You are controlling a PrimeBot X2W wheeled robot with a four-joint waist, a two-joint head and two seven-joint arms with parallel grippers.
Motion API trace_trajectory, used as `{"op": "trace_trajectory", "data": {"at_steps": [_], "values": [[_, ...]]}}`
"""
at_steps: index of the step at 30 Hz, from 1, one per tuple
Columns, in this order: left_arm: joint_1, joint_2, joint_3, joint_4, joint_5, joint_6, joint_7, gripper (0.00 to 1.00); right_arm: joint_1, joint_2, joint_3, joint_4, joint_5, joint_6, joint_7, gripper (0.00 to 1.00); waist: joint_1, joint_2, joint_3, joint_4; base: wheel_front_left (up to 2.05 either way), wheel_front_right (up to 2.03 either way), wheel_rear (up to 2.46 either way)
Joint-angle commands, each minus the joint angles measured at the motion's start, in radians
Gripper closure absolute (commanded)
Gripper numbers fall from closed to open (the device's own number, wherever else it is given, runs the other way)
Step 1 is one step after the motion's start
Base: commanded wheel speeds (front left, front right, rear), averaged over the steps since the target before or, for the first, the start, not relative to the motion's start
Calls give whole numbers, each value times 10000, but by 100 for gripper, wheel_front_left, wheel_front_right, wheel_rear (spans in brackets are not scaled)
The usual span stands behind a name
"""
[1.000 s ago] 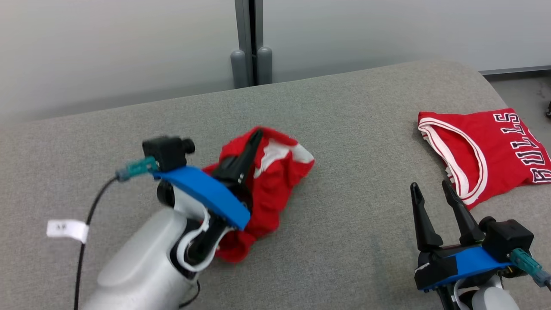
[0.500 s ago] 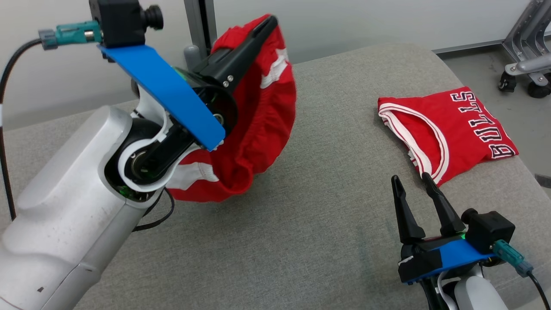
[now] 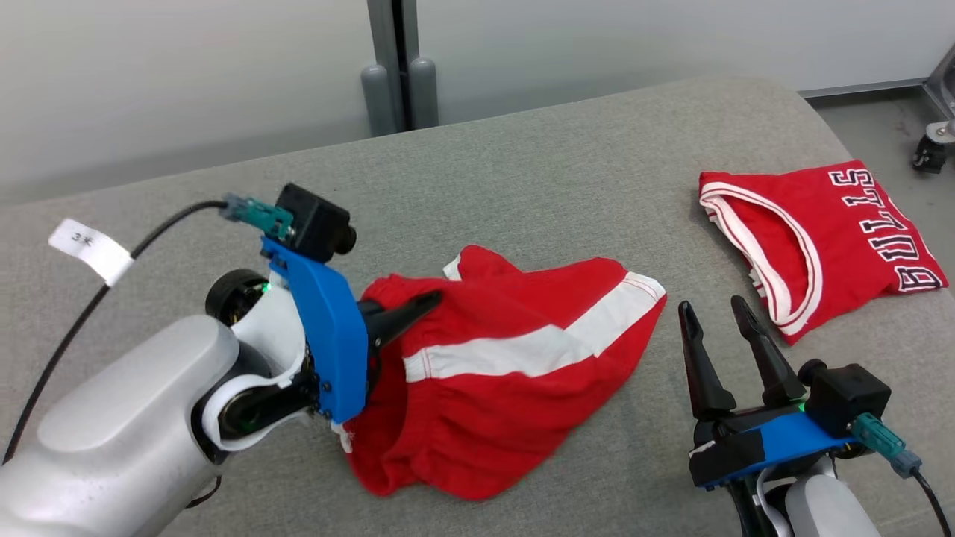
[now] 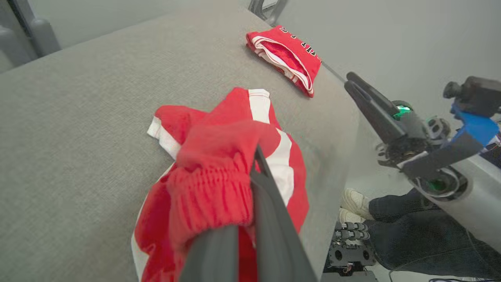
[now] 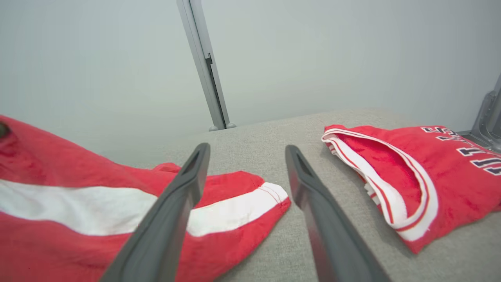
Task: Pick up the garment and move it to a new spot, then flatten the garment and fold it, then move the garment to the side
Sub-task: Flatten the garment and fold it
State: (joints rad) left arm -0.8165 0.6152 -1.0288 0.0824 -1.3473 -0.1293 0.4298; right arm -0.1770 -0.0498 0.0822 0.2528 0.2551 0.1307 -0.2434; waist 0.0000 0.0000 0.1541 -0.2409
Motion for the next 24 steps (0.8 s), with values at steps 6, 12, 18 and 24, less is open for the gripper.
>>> {"op": "trace_trajectory", "data": {"at_steps": [6,12,18,24], "values": [[-268,343,-1168,1315,2003,-12,-802,100,-220,-13,158,24,-70,1,49,0,0,0,-20,391,0,0,0],[-597,290,-1921,2993,3681,-9,-2018,100,-225,-13,217,52,-77,1,106,0,0,0,-117,523,0,0,0],[-409,-206,-1863,4422,4078,20,-3337,14,-191,-15,172,44,-116,1,130,0,0,0,-186,582,0,0,0],[243,-1026,-1419,4985,3467,142,-4471,0,-3,-13,-70,-69,-166,1,202,0,0,0,-282,784,0,0,0]]}}
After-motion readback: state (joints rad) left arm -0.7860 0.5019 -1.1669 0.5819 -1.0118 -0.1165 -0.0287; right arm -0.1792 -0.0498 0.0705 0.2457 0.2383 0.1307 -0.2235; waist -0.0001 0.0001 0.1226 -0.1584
